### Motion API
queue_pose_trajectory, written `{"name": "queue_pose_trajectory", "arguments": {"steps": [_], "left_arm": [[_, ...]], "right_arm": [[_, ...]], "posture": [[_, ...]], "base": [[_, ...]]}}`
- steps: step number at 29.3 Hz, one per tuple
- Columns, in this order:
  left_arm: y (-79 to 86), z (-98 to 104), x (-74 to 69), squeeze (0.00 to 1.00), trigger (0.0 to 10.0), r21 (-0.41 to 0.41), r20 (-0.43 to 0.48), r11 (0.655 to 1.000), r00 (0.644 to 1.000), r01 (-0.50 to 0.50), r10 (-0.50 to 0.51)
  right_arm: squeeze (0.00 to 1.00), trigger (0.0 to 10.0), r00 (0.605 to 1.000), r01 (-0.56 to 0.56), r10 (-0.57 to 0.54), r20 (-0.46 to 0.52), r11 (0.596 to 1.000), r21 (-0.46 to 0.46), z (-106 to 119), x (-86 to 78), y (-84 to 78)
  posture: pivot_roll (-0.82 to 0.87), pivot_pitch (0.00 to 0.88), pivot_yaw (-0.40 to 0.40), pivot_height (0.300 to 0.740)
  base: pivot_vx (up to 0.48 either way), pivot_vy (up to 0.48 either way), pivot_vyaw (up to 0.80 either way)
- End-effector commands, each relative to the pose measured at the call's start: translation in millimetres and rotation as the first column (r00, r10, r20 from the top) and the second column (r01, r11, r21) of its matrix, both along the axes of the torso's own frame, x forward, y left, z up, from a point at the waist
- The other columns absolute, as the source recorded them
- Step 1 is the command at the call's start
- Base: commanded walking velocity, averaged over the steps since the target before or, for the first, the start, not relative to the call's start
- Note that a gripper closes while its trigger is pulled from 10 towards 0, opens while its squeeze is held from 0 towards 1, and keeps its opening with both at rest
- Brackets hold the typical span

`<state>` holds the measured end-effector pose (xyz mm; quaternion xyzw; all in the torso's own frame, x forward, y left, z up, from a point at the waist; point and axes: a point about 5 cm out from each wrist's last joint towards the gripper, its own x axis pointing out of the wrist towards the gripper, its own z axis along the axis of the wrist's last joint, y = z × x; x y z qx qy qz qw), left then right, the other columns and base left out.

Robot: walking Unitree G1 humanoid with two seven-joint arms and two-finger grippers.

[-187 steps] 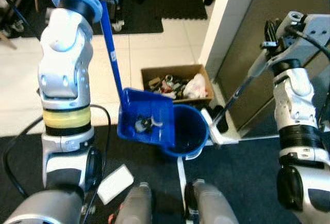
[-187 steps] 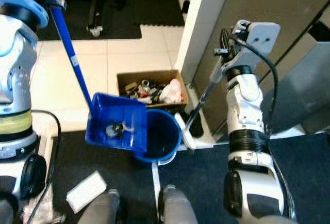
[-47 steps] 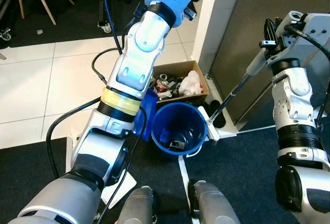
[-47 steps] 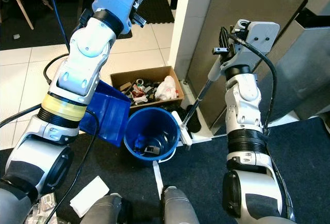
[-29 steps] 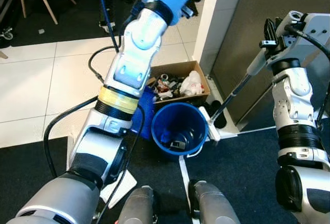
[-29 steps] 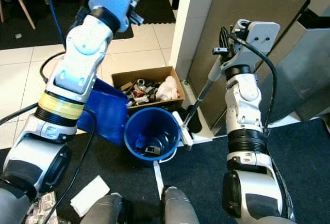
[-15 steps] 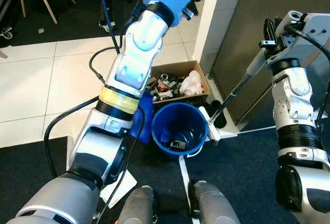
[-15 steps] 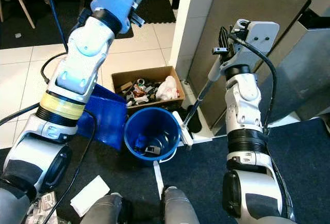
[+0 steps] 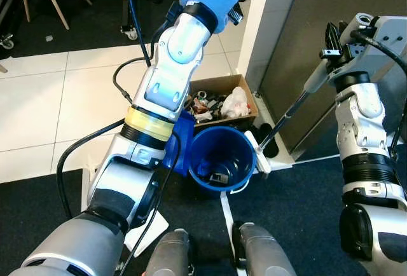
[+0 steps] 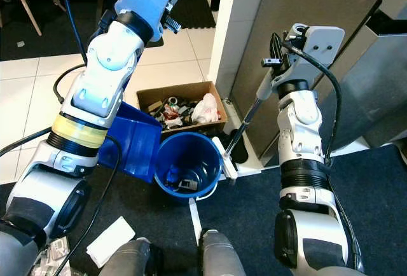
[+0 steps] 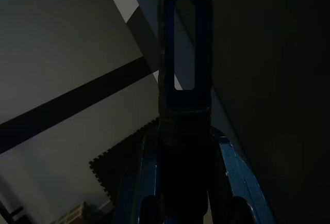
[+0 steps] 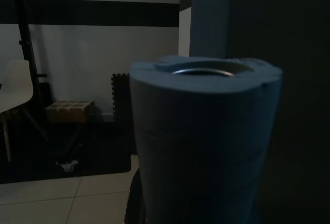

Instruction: Sweep floor

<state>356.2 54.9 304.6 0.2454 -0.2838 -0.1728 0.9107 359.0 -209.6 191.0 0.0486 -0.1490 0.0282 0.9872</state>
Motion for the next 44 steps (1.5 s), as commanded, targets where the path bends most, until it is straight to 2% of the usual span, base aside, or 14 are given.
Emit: {"name": "queue_pose_trajectory", "arguments": {"steps": [1, 5, 6, 7, 8, 12, 14, 17, 18, 19, 24, 34, 41, 44], "left_arm": [[-0.5, 18.5, -6.5, 0.0, 10.0, -0.015, 0.075, 0.999, 0.997, 0.03, -0.029], [3.5, 22.2, -6.2, 0.0, 10.0, -0.103, 0.037, 0.993, 0.998, 0.059, -0.055], [8.2, 26.4, -6.0, 0.0, 10.0, -0.175, 0.014, 0.982, 0.997, 0.074, -0.073], [20.1, 31.9, -3.8, 0.0, 10.0, -0.332, -0.039, 0.939, 0.993, 0.091, -0.11], [24.8, 33.0, -3.1, 0.0, 10.0, -0.377, -0.049, 0.922, 0.992, 0.093, -0.12], [33.8, 31.5, -0.1, 0.0, 10.0, -0.424, -0.071, 0.903, 0.991, 0.07, -0.11], [38.9, 28.4, 1.7, 0.0, 10.0, -0.387, -0.071, 0.922, 0.995, 0.035, -0.068], [34.6, 22.6, 0.0, 0.0, 10.0, -0.234, -0.026, 0.972, 0.999, 0.018, -0.024], [30.9, 21.1, -1.6, 0.0, 10.0, -0.179, -0.006, 0.984, 1.0, 0.019, -0.02], [23.5, 17.3, -4.8, 0.0, 10.0, -0.04, 0.056, 0.999, 0.998, 0.008, -0.006], [14.6, 5.7, -8.3, 0.0, 10.0, 0.132, 0.112, 0.991, 0.994, -0.013, -0.002], [16.1, 7.4, -7.3, 0.0, 10.0, 0.075, 0.094, 0.997, 0.996, -0.015, 0.008], [15.2, 8.3, -9.2, 0.0, 10.0, 0.103, 0.132, 0.994, 0.991, -0.02, 0.006], [16.8, 13.1, -11.6, 0.0, 10.0, -0.101, 0.037, 0.992, 0.997, 0.073, -0.069]], "right_arm": [[0.0, 10.0, 0.999, 0.0, 0.0, 0.052, 1.0, 0.008, 10.6, 0.9, 0.3], [0.0, 10.0, 0.999, -0.001, 0.0, 0.052, 1.0, 0.009, 10.7, 1.0, 0.3], [0.0, 10.0, 0.999, 0.0, 0.0, 0.052, 1.0, 0.009, 10.6, 1.0, 0.2], [0.0, 10.0, 0.999, 0.001, -0.001, 0.052, 1.0, 0.011, 10.5, 1.1, -0.3], [0.0, 10.0, 0.999, 0.001, -0.002, 0.052, 1.0, 0.013, 10.5, 1.1, -0.4], [0.0, 10.0, 0.999, 0.001, -0.002, 0.052, 1.0, 0.013, 10.6, 1.2, -0.5], [0.0, 10.0, 0.999, 0.0, 0.0, 0.052, 1.0, 0.014, 10.9, 1.6, -0.3], [0.0, 10.0, 0.999, -0.003, 0.003, 0.051, 1.0, 0.014, 11.1, 2.4, 0.6], [0.0, 10.0, 0.999, -0.005, 0.004, 0.051, 1.0, 0.013, 11.2, 2.6, 0.8], [0.0, 10.0, 0.999, -0.007, 0.006, 0.051, 1.0, 0.013, 11.6, 2.9, 1.2], [0.0, 10.0, 0.999, -0.006, 0.005, 0.053, 1.0, 0.012, 11.8, 2.6, 0.7], [0.0, 10.0, 0.999, 0.0, -0.001, 0.05, 1.0, 0.012, 10.2, 1.3, -0.6], [0.0, 10.0, 0.999, -0.001, 0.001, 0.049, 1.0, 0.011, 10.5, 1.5, -1.3], [0.0, 10.0, 0.999, -0.002, 0.001, 0.049, 1.0, 0.012, 10.7, 1.7, -1.2]], "posture": [[0.02, 0.0, -0.043, 0.74], [0.02, 0.0, -0.043, 0.74], [0.03, 0.0, -0.043, 0.74], [0.03, 0.0, -0.043, 0.74], [0.03, 0.0, -0.043, 0.74], [0.03, 0.0, -0.046, 0.74], [0.03, 0.0, -0.046, 0.74], [0.03, 0.0, -0.046, 0.74], [0.03, 0.0, -0.051, 0.74], [0.03, 0.0, -0.051, 0.74], [0.03, 0.0, -0.049, 0.74], [0.02, 0.0, -0.046, 0.74], [0.03, 0.0, -0.05, 0.74], [0.03, 0.0, -0.052, 0.74]], "base": [[0.0, 0.0, 0.0], [0.0, 0.0, 0.0], [0.0, 0.0, 0.0], [0.0, 0.0, 0.0], [0.0, 0.0, 0.0], [0.0, 0.0, 0.0], [0.0, 0.0, 0.0], [0.0, 0.0, 0.0], [0.0, 0.0, 0.0], [0.0, 0.0, 0.0], [0.0, 0.0, 0.0], [0.0, 0.0, 0.0], [0.0, 0.0, 0.0], [0.0, 0.0, 0.0]]}}
